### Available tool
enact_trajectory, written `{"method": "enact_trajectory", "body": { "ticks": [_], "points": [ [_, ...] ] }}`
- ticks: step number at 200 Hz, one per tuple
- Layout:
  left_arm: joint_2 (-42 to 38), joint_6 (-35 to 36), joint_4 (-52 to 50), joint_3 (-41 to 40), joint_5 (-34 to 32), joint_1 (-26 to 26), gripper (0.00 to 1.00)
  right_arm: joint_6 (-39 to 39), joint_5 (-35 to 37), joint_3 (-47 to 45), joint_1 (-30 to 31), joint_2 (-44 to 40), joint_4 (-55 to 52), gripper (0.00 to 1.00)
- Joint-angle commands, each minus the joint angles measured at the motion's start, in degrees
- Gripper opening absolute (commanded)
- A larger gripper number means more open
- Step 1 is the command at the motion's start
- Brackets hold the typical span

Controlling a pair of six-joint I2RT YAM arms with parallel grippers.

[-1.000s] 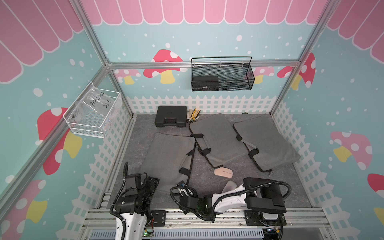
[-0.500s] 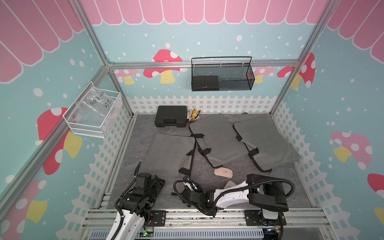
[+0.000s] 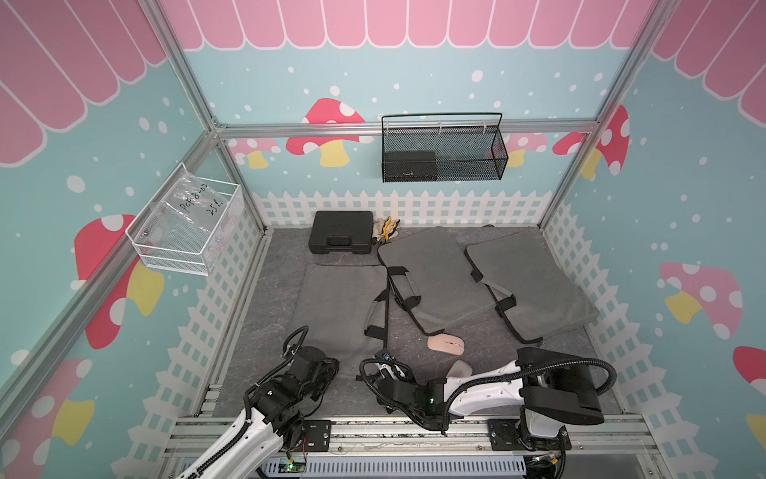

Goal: Put the mouse into the laptop bag
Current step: Zip the zipper on the zippered laptop bag.

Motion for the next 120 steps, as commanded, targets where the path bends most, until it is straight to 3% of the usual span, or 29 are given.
{"method": "enact_trajectory", "body": {
  "ticks": [1, 26, 61, 90, 120],
  "points": [
    [1.84, -5.84, 2.21, -1.43, -5.91, -4.13, 0.54, 2.04, 0.18, 0.09, 0.65, -0.71, -1.98, 0.41],
    [6.95, -5.95, 4.0, 0.25, -7.02, -6.21, 0.63, 4.07, 0.19, 2.82, 1.09, 2.09, -3.59, 0.44],
    [11.83, -4.98, 4.4, 2.13, -7.02, -6.24, 0.66, 8.43, 3.05, 7.8, 1.0, 7.27, -8.39, 0.47],
    [11.36, -5.04, 4.58, 1.6, -7.0, -6.23, 0.66, 11.21, 5.32, 11.64, 0.54, 11.31, -13.1, 0.53],
    [8.99, -5.39, 3.6, 0.95, -7.55, -6.21, 0.66, 14.25, 7.03, 13.3, 0.18, 14.29, -17.44, 0.5]
  ]
}}
